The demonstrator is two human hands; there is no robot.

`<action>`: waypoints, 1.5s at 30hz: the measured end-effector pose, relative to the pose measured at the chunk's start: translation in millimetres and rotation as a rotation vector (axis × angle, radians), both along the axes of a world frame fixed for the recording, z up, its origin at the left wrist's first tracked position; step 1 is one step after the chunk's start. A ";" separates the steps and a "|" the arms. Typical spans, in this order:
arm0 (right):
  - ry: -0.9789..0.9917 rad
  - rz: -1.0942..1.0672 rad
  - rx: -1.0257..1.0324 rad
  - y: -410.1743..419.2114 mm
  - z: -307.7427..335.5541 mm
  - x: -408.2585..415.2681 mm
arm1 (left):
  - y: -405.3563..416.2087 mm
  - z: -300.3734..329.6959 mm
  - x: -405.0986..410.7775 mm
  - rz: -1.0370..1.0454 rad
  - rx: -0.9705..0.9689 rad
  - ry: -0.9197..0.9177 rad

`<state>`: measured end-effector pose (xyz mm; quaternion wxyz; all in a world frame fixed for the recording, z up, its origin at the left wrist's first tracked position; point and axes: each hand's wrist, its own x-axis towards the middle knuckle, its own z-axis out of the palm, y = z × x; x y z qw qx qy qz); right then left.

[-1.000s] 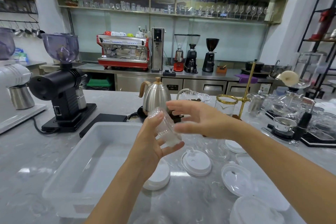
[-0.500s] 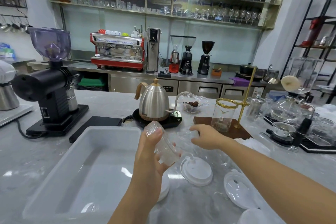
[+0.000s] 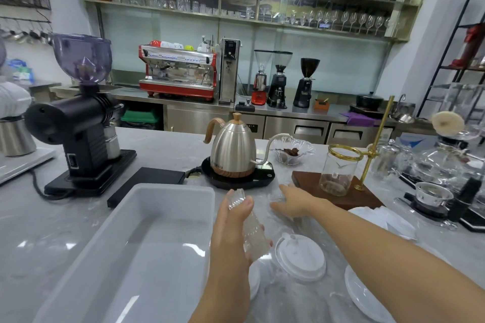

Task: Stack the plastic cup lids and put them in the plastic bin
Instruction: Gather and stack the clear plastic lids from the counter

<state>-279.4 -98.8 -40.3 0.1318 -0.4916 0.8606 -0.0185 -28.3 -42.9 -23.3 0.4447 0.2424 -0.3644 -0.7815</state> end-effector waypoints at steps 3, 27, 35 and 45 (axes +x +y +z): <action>0.064 -0.005 0.039 -7.5 -5.2 -0.4 | -2.8 -0.9 0.4 -0.007 -0.005 0.004; -0.472 0.099 -0.792 72.0 67.5 47.3 | 4.2 12.2 6.4 -0.065 0.016 0.052; -0.873 0.384 -0.857 126.6 97.6 113.7 | 11.1 20.1 11.7 -0.232 0.146 0.160; -0.790 0.316 -0.849 131.6 84.7 116.1 | 13.0 17.1 11.5 -0.325 0.017 0.216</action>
